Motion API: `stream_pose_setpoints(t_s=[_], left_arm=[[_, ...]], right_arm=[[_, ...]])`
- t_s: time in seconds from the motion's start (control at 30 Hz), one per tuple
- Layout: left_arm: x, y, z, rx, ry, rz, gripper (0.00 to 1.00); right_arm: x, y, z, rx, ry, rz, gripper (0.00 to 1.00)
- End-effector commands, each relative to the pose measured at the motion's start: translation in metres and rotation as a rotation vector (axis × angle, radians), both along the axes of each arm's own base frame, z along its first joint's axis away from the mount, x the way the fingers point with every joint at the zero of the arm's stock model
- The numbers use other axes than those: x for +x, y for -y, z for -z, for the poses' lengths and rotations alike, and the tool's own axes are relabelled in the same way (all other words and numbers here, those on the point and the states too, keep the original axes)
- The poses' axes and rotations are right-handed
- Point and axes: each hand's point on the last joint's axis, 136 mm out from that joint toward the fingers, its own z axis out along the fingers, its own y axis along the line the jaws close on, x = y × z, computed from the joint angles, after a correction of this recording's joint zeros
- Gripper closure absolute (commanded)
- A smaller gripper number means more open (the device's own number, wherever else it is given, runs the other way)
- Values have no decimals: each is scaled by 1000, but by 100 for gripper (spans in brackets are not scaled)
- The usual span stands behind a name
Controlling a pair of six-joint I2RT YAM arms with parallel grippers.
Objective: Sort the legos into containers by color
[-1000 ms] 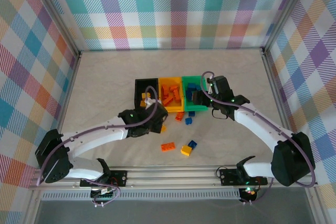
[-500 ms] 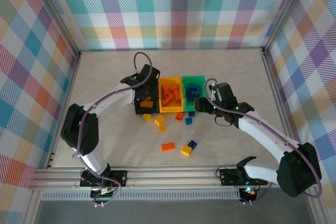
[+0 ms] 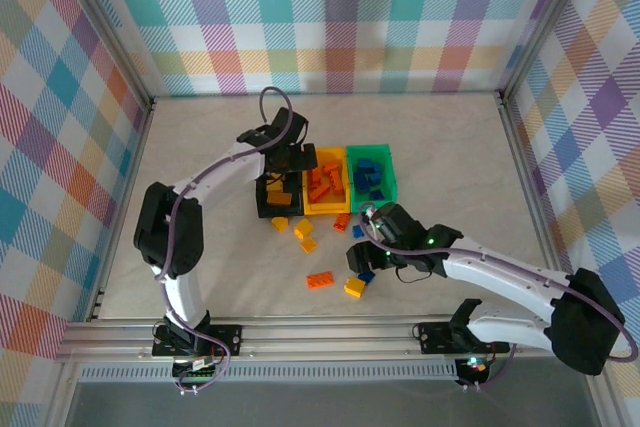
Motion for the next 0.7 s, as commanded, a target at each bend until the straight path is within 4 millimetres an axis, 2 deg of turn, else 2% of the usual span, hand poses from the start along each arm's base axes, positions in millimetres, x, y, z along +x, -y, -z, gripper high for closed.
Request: stream_pose_setpoints(t_s=[0.0,0.13,0.27,0.37,0.5,0.67], left_arm=[[-34,21,-59,-127,83,91,0],[-86,31,-67,-155,87,177,0],[-131,15,-51,-168,53,186,0],[-154,-2,-37,-183,35,163,0],[-177,-26,-22,-185,22,122,0],[-191,-46,-19,-160,33,91,0]], right_arm=[[-11,-3,12,-60,-31,-38,26],[-20,-8,18,-121,-28,-95,29],[-36,-22,19,-118,-24,-186,31],[-40,-33,17,-131,11,-237,31],[-35,-44,17,-155,50,-257,31],[-30,-49,30,-219,39,-289,34]])
